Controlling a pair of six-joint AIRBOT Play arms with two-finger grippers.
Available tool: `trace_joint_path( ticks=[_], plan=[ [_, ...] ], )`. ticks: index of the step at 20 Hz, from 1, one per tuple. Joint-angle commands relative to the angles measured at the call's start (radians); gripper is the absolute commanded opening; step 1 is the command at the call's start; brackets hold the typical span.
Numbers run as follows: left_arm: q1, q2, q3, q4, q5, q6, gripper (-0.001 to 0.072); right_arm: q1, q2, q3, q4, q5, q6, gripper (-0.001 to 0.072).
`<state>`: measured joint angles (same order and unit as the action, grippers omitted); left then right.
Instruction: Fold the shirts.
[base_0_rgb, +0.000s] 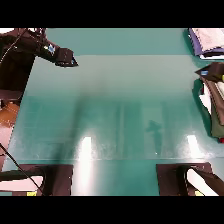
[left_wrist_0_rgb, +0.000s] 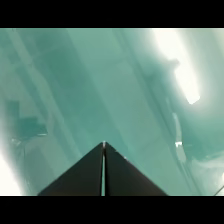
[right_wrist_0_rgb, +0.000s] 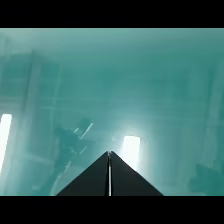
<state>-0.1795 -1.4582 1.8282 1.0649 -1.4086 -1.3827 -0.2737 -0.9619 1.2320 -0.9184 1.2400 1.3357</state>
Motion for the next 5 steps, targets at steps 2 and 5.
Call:
trace_joint_path(
  ticks=[2, 5],
  plan=[
    [0.0, 0.001, 0.0, 0.0, 0.032, -0.001, 0.0031, 0.191, 0.0, 0.0, 0.002, -0.08, -0.001, 0.0016],
    [0.001, 0.001, 0.0, 0.0, 0.034, -0.001, 0.0031, 0.21, 0.0, 0.0, 0.002, -0.085, 0.0, 0.0016]
  ],
)
